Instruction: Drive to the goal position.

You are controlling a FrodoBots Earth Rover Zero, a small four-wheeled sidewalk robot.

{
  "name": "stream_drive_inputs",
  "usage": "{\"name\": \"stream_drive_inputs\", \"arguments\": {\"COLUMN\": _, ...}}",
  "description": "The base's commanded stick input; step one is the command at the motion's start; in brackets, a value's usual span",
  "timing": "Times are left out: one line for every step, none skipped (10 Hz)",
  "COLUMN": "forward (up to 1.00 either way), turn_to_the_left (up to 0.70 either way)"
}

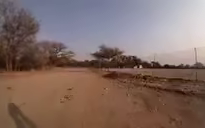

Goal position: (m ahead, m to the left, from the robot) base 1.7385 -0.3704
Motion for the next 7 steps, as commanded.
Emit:
{"name": "stream_drive_inputs", "arguments": {"forward": 0.7, "turn_to_the_left": 0.0}}
{"name": "stream_drive_inputs", "arguments": {"forward": 0.7, "turn_to_the_left": 0.0}}
{"name": "stream_drive_inputs", "arguments": {"forward": 0.7, "turn_to_the_left": 0.0}}
{"name": "stream_drive_inputs", "arguments": {"forward": 0.7, "turn_to_the_left": 0.0}}
{"name": "stream_drive_inputs", "arguments": {"forward": 0.7, "turn_to_the_left": 0.0}}
{"name": "stream_drive_inputs", "arguments": {"forward": 0.7, "turn_to_the_left": 0.0}}
{"name": "stream_drive_inputs", "arguments": {"forward": 0.7, "turn_to_the_left": 0.0}}
